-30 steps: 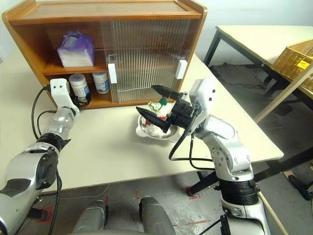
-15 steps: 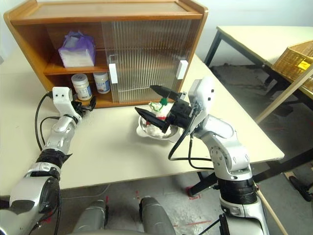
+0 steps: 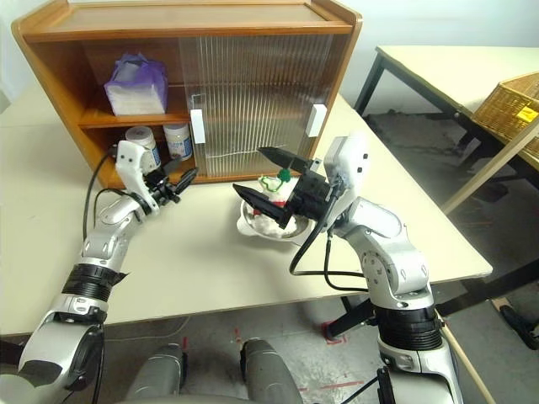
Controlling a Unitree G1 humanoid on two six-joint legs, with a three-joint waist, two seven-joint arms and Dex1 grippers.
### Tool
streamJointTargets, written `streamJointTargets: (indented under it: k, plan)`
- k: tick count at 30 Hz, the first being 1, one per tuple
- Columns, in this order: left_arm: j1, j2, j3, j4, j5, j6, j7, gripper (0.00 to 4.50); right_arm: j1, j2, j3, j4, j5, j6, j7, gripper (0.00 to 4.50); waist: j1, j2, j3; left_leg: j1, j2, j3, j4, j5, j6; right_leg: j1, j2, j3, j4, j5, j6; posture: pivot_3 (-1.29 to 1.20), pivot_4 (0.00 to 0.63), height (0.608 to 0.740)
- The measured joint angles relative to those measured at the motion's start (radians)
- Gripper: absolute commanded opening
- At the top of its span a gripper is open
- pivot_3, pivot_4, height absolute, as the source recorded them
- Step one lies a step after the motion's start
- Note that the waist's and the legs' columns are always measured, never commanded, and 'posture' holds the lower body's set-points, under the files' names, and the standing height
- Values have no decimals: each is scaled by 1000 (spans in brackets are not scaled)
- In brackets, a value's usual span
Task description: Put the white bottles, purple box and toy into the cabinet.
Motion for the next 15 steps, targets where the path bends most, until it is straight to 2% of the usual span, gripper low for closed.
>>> streamJointTargets:
  k: [5,9,15]
  plan:
    - [-21,-5,-30,-73,-29,69,-59,23,0,0,0,0,0,-3,-1,4500,-2,0,0,0,0,0,0,0,0,0,0,0,0,0,0,-65,74,740]
    - [-45,-32,-43,-96,-27,92,-47,23,1,0,0,0,-1,-6,-2,4500,-2,0,0,0,0,0,1,0,0,1,-1,0,0,0,0,-68,74,740]
    - [-104,-108,-56,-107,-2,107,75,23,2,2,0,0,-1,-10,-5,4500,-2,0,0,0,0,0,2,0,0,3,-1,0,-4,0,0,-72,75,740]
